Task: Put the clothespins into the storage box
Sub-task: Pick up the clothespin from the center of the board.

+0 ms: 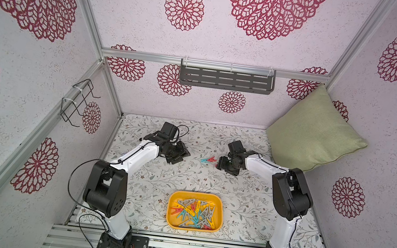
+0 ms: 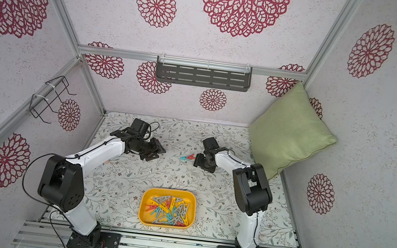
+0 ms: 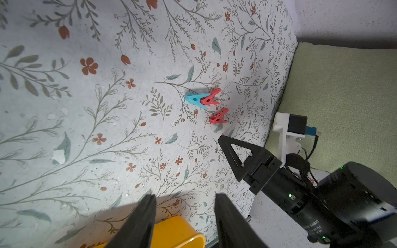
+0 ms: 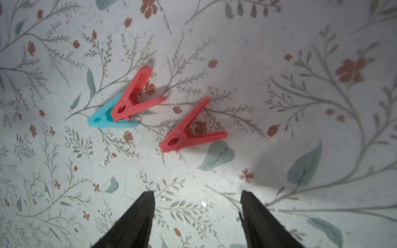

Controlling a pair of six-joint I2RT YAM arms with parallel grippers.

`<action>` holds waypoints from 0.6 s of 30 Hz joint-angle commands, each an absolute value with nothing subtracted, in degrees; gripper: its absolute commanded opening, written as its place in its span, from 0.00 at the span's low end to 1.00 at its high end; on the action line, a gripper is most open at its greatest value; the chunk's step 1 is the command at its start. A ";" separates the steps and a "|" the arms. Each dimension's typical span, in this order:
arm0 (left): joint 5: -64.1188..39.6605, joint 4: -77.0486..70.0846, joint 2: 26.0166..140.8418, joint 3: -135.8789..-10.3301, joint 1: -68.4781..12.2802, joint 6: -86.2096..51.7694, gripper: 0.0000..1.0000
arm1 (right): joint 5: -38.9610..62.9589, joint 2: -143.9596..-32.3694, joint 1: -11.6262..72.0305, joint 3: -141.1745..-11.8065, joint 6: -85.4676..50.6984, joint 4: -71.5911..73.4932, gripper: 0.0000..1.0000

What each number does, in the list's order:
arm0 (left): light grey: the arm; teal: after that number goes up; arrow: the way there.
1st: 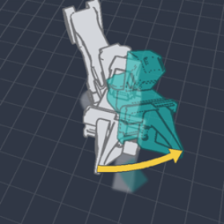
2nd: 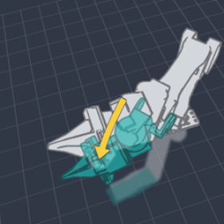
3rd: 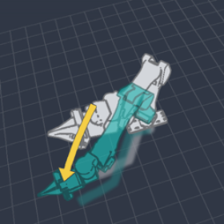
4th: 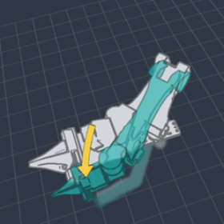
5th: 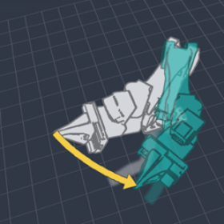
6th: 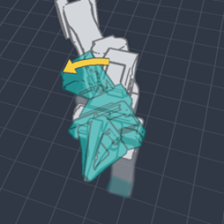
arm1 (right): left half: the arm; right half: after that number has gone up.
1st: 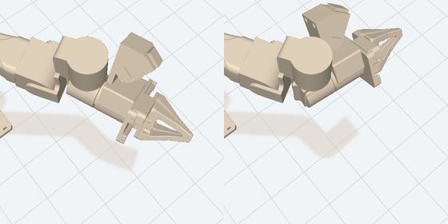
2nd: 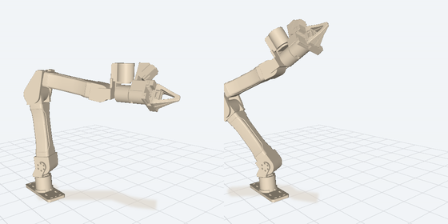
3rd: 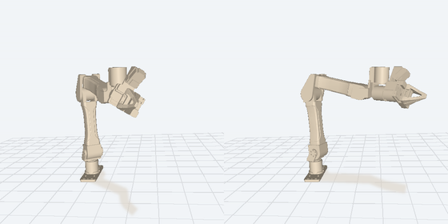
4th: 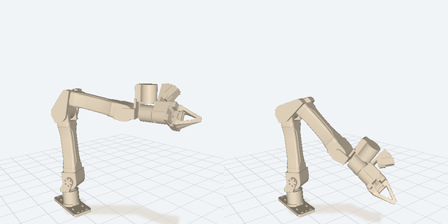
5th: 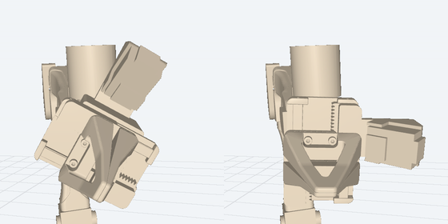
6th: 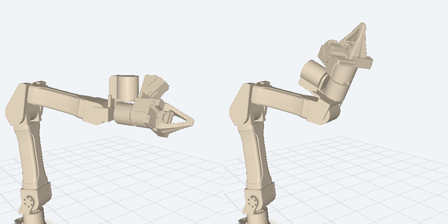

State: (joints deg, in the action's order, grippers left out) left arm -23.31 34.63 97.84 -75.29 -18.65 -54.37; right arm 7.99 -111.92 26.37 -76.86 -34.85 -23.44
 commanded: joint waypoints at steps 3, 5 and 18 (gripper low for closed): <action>-25.20 35.13 97.76 -75.39 -16.47 -52.21 0.51 | 8.06 -115.46 26.54 -82.35 -36.38 -24.46 0.70; -25.64 35.28 97.79 -75.41 -15.64 -51.70 0.51 | 7.67 -116.97 26.51 -83.57 -36.45 -24.87 0.69; -27.59 35.63 96.73 -72.83 -12.28 -49.66 0.51 | 1.07 -127.17 26.87 -96.58 -32.73 -33.37 0.60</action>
State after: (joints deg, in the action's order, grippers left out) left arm -26.59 35.07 97.84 -73.82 -13.06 -51.16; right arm 4.71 -124.75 26.46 -94.08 -34.94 -27.79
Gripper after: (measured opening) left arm 0.509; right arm 0.608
